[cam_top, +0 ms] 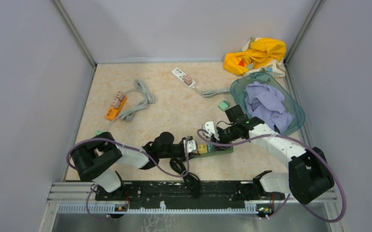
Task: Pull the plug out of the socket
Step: Remove the plug from the socket.
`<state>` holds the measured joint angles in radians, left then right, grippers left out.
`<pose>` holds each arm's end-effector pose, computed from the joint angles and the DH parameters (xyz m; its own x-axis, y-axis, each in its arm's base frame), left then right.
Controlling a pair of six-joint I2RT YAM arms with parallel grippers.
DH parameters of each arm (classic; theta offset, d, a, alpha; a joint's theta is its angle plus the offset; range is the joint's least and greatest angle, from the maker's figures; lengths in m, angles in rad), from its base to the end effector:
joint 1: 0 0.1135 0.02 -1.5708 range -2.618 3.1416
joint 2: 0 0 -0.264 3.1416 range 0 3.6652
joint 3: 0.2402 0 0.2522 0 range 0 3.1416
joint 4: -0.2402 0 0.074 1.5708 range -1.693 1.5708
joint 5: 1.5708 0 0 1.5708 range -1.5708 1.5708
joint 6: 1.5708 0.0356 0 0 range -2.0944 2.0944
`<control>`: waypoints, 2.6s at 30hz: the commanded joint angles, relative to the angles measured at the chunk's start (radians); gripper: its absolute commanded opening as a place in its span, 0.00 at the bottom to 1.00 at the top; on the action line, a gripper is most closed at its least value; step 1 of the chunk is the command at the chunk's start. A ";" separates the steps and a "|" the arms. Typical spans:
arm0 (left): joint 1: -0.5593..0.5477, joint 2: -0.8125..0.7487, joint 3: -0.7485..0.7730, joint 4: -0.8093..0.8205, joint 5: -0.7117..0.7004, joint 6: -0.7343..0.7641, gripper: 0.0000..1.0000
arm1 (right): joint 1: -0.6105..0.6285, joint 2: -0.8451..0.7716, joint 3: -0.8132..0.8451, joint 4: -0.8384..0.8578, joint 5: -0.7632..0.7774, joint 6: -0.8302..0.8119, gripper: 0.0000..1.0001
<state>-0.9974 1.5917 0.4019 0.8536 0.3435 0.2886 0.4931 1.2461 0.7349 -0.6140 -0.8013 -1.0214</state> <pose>0.1385 -0.2365 0.1369 0.1027 0.3350 -0.9366 0.9746 0.1547 0.1622 0.1829 0.1273 0.2071 0.0984 -0.6208 -0.7778 -0.9923 -0.1207 -0.0291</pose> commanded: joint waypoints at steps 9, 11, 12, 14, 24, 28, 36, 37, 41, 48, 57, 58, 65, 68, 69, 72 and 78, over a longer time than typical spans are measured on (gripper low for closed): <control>0.006 0.039 -0.006 -0.122 -0.027 -0.009 0.01 | -0.029 -0.054 0.058 -0.013 -0.122 -0.040 0.00; 0.006 0.039 -0.004 -0.122 -0.027 -0.010 0.01 | -0.029 -0.042 0.062 -0.031 -0.160 -0.050 0.00; 0.006 0.041 -0.002 -0.122 -0.026 -0.009 0.01 | -0.027 -0.038 0.063 -0.027 -0.178 -0.041 0.00; 0.006 0.046 0.000 -0.121 -0.026 -0.010 0.01 | -0.012 -0.041 0.057 0.019 -0.187 0.014 0.00; 0.006 0.048 -0.005 -0.119 -0.020 -0.017 0.01 | -0.014 -0.059 0.038 0.148 -0.024 0.102 0.00; 0.006 0.038 -0.011 -0.121 -0.020 -0.014 0.01 | -0.044 -0.080 0.038 0.011 -0.027 -0.077 0.00; 0.006 0.042 -0.005 -0.124 -0.019 -0.011 0.01 | 0.037 -0.021 0.050 0.001 -0.168 -0.039 0.00; 0.007 0.043 -0.005 -0.124 -0.019 -0.011 0.01 | 0.055 -0.015 0.049 0.044 -0.160 0.010 0.00; 0.006 0.048 -0.002 -0.125 -0.019 -0.018 0.01 | 0.057 -0.014 0.056 0.180 -0.128 0.180 0.00; 0.006 0.047 -0.010 -0.132 -0.019 -0.016 0.01 | -0.067 -0.036 0.049 0.087 -0.074 0.034 0.00; 0.008 0.050 -0.011 -0.133 -0.013 -0.015 0.01 | -0.001 -0.030 0.050 -0.101 -0.234 -0.182 0.00; 0.008 0.051 -0.010 -0.133 -0.013 -0.017 0.01 | 0.020 -0.027 0.048 -0.069 -0.229 -0.139 0.00; 0.006 0.066 -0.001 -0.130 -0.006 -0.028 0.01 | 0.045 -0.034 0.056 0.151 -0.127 0.155 0.00; 0.006 0.067 -0.004 -0.131 -0.007 -0.030 0.01 | -0.025 -0.041 0.055 0.122 -0.105 0.115 0.00; 0.007 0.064 -0.006 -0.130 -0.008 -0.031 0.01 | -0.055 -0.045 0.055 0.100 -0.105 0.088 0.00; 0.008 0.059 -0.013 -0.130 -0.009 -0.028 0.01 | -0.101 -0.072 0.047 0.015 -0.122 -0.037 0.00; 0.008 0.052 -0.015 -0.129 -0.007 -0.031 0.01 | -0.102 -0.069 0.070 -0.132 -0.198 -0.179 0.00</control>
<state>-0.9951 1.6218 0.4137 0.8497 0.3508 0.2863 0.3935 1.1896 0.7376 -0.6613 -0.8928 -1.0893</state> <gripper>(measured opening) 0.387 0.298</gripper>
